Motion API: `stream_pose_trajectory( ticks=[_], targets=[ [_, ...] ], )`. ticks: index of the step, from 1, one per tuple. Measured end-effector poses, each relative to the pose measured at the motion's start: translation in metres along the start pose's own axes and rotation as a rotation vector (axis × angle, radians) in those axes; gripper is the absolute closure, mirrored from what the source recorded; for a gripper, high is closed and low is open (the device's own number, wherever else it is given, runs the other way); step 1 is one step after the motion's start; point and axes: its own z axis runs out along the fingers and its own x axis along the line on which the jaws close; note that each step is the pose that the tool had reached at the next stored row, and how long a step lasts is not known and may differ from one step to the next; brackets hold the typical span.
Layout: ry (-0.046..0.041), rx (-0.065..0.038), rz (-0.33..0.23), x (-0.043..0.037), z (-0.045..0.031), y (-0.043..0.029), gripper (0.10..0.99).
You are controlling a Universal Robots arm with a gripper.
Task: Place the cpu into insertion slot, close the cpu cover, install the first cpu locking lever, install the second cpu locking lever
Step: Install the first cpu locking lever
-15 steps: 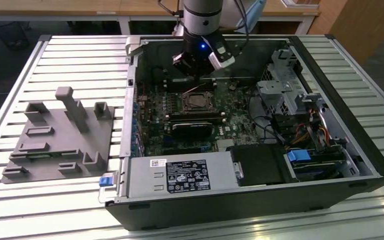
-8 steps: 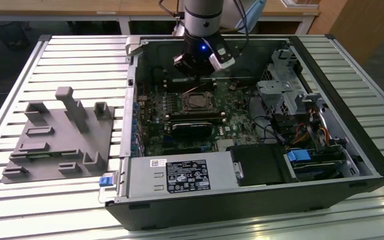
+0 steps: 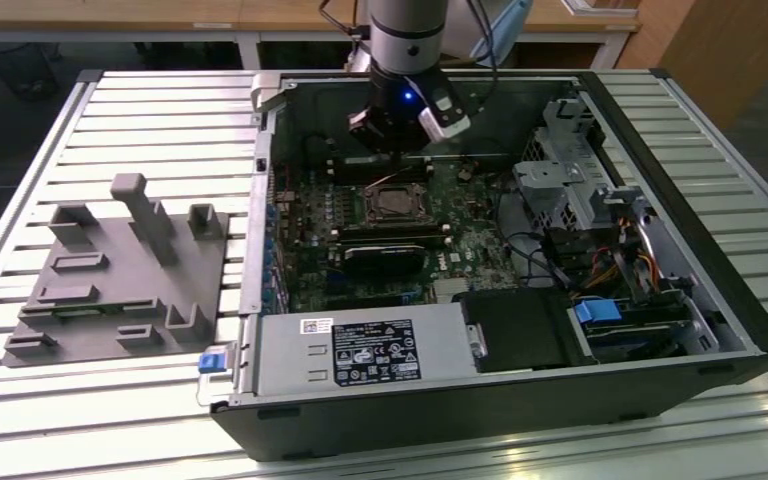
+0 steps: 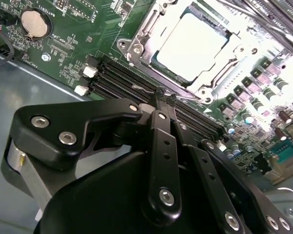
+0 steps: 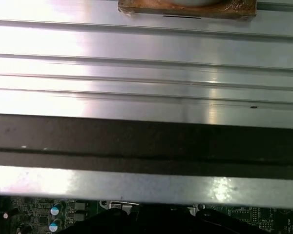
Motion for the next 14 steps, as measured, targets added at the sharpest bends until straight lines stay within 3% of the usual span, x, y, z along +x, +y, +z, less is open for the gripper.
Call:
stream_pose_trajectory(
  ticks=[14],
  targets=[
    [0.0004,0.000,0.000,-0.0114,0.0113,-0.0002,0.980]
  ],
)
